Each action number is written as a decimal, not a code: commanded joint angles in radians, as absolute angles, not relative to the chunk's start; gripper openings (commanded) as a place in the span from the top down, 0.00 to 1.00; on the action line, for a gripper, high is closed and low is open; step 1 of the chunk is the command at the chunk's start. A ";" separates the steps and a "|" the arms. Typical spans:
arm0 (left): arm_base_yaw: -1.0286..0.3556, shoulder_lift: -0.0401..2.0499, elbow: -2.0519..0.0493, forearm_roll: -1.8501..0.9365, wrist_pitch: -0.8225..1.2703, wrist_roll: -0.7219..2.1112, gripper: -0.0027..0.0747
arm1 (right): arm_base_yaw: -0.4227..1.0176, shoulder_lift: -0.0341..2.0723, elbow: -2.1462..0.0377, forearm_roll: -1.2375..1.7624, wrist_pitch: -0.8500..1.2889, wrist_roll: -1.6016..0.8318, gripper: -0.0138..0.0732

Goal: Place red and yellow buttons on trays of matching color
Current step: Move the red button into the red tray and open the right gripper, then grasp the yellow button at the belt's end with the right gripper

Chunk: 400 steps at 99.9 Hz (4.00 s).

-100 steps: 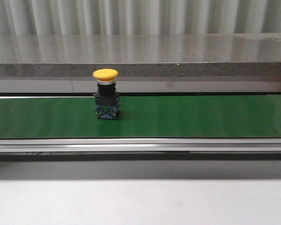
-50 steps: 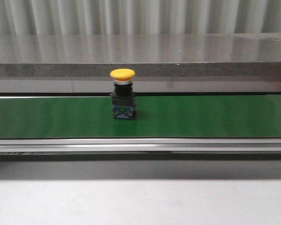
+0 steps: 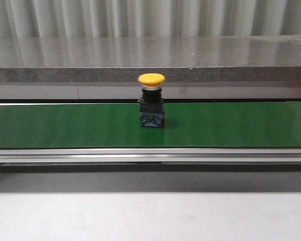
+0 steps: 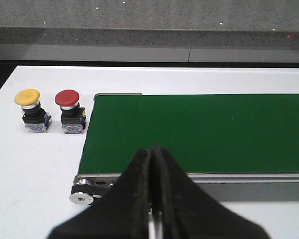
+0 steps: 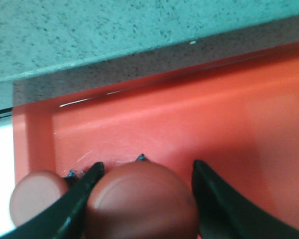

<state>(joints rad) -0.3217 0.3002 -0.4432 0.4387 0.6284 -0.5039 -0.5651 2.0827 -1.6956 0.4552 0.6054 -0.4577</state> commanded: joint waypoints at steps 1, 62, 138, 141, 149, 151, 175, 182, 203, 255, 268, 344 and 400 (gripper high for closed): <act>-0.330 0.307 -0.472 0.451 0.564 -0.506 0.99 | -0.568 2.053 -1.748 0.480 0.560 -0.457 0.74; -0.330 0.307 -0.472 0.451 0.564 -0.506 0.99 | -0.568 2.156 -1.761 0.480 0.565 -0.457 0.64; -0.330 0.307 -0.472 0.451 0.564 -0.506 0.99 | -0.569 1.985 -1.897 0.484 0.836 -0.457 0.17; -0.330 0.307 -0.472 0.451 0.564 -0.506 0.99 | -0.568 1.970 -1.897 0.489 0.851 -0.457 0.17; -0.330 0.307 -0.472 0.451 0.564 -0.506 0.99 | -0.567 1.924 -1.897 0.514 0.897 -0.457 0.17; -0.330 0.307 -0.472 0.451 0.564 -0.506 0.99 | -0.567 1.917 -1.897 0.519 0.910 -0.457 0.17; -0.330 0.307 -0.472 0.451 0.564 -0.506 0.99 | -0.566 1.761 -1.837 0.594 1.024 -0.524 0.17; -0.330 0.307 -0.472 0.451 0.564 -0.506 0.99 | -0.566 1.701 -1.771 0.632 1.022 -0.561 0.17; -0.330 0.307 -0.472 0.451 0.564 -0.506 0.99 | -0.566 1.513 -1.509 0.678 0.945 -0.682 0.17; -0.330 0.307 -0.472 0.451 0.564 -0.506 0.99 | -0.317 1.357 -1.172 0.649 0.989 -0.846 0.17; -0.330 0.307 -0.472 0.451 0.564 -0.506 0.99 | -0.232 1.368 -1.139 0.567 0.969 -0.846 0.17; -0.330 0.307 -0.472 0.451 0.564 -0.506 0.99 | -0.085 1.572 -1.115 0.624 0.736 -0.846 0.19; -0.330 0.307 -0.472 0.451 0.564 -0.506 0.99 | -0.085 1.552 -1.119 0.584 0.739 -0.711 0.64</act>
